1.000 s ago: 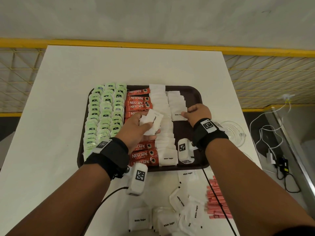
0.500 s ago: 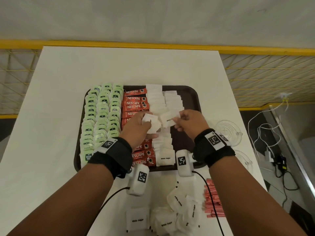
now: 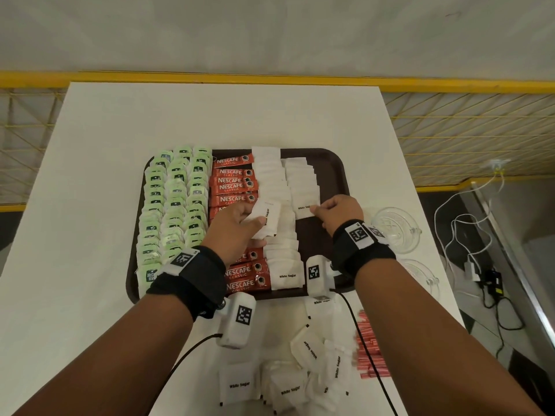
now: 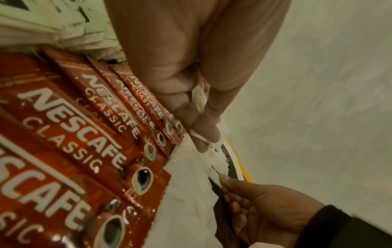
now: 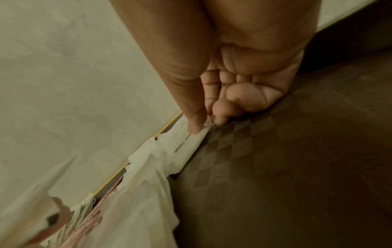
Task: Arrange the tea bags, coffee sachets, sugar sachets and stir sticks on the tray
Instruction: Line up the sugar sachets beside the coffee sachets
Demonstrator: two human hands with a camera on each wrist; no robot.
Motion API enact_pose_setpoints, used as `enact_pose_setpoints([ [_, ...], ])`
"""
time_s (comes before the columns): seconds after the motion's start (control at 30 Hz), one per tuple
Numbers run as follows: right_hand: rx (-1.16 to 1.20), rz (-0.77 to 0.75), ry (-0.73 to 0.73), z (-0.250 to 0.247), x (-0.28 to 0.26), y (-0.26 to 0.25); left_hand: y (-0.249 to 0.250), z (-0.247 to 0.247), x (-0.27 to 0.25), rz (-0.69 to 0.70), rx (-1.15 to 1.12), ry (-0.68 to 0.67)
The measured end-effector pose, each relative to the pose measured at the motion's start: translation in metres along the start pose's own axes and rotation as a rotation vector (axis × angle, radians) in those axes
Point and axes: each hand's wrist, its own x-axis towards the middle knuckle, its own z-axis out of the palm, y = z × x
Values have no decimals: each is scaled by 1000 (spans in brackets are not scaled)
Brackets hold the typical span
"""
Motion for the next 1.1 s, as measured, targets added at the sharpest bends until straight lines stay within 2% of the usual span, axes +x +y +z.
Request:
enact_pose_setpoints([
  [0.1,-29,-93,89,-8,-10,-7,2,0,-2,9,37,-27],
  [0.13,3,-148,78,-11,-17,-12,3,-1,-2,13,54,-38],
  [0.23,18,-321,-177,-18,-37,-30,5,2,-1,18,102,-61],
  [0.3,-13,-360,-334,-19,-45,-36,8,5,-1,26,103,-76],
  [0.33,-1,-347,-365,-18,-45,-36,9,6,-1,27,86,-79],
  [0.4,119,-277,-329,-15,-41,-29,10,8,0,17,43,-72],
  [0.53,487,31,-84,-10,-26,-9,5,6,3,-4,-31,5],
  [0.6,489,121,-36,-7,-20,-1,4,6,4,1,-20,27],
  [0.67,457,147,-34,-3,-19,3,2,5,4,21,34,37],
  [0.83,233,119,-21,0,-17,5,1,2,4,95,249,77],
  [0.93,117,89,-18,-3,-17,6,4,2,1,140,269,65],
  [1.03,106,-37,48,-9,-23,3,6,3,-1,168,247,28],
  [1.1,146,-182,-82,-16,-35,-9,8,5,0,170,277,-5],
])
